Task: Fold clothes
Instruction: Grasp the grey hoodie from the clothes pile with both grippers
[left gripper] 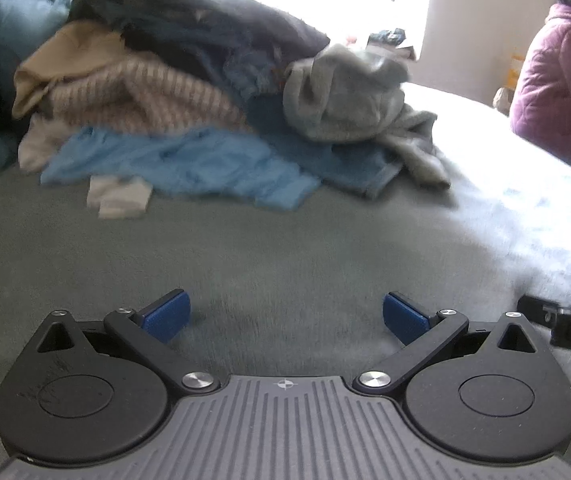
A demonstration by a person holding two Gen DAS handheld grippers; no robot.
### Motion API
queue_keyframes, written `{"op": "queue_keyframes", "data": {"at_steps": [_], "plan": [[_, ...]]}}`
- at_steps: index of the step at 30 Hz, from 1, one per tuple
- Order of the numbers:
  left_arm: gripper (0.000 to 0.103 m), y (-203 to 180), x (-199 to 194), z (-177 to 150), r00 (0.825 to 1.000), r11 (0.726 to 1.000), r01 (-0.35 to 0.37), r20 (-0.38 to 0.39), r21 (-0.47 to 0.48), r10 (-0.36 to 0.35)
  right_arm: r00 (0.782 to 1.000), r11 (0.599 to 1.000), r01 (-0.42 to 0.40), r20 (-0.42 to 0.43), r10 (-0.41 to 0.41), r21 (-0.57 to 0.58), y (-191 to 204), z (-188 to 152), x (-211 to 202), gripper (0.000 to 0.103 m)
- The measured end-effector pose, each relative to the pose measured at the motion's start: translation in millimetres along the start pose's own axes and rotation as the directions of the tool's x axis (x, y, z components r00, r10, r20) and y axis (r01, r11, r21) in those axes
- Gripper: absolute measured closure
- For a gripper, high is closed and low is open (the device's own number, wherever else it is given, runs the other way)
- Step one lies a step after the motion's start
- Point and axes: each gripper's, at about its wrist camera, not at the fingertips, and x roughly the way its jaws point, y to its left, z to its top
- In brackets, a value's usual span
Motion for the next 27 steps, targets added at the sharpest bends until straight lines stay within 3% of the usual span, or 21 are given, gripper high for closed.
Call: {"op": "queue_keyframes", "data": {"at_steps": [6, 11, 15, 20, 24, 27], "plan": [[0.000, -2.4, 12.4, 57.0, 0.989, 0.997, 0.031, 0.139, 0.074, -0.041, 0.989, 0.990, -0.142, 0.039, 0.142, -0.011, -4.8, 52.0, 10.0, 0.000], [0.000, -23.1, 53.1, 98.2, 0.971, 0.980, -0.017, 0.238, 0.196, -0.031, 0.968, 0.973, -0.230, 0.098, 0.230, -0.004, -0.3, 122.3, 39.0, 0.000], [0.000, -36.6, 96.7, 120.6, 0.966, 0.961, -0.052, 0.258, 0.273, -0.021, 0.960, 0.964, -0.263, 0.115, 0.256, 0.046, 1.3, 176.6, 84.2, 0.001], [0.000, -50.5, 155.2, 127.0, 0.976, 0.927, -0.086, 0.216, 0.366, 0.005, 0.953, 0.942, -0.302, 0.057, 0.297, 0.149, 0.9, 223.2, 154.6, 0.005], [0.002, -52.2, 182.8, 125.5, 0.978, 0.929, -0.096, 0.209, 0.357, 0.021, 0.951, 0.933, -0.303, -0.002, 0.309, 0.192, 5.7, 240.9, 203.8, 0.009], [0.001, -54.4, 187.8, 120.7, 0.970, 0.933, -0.112, 0.243, 0.342, 0.027, 0.966, 0.950, -0.251, -0.016, 0.258, 0.186, 12.9, 249.3, 231.5, 0.010]]}}
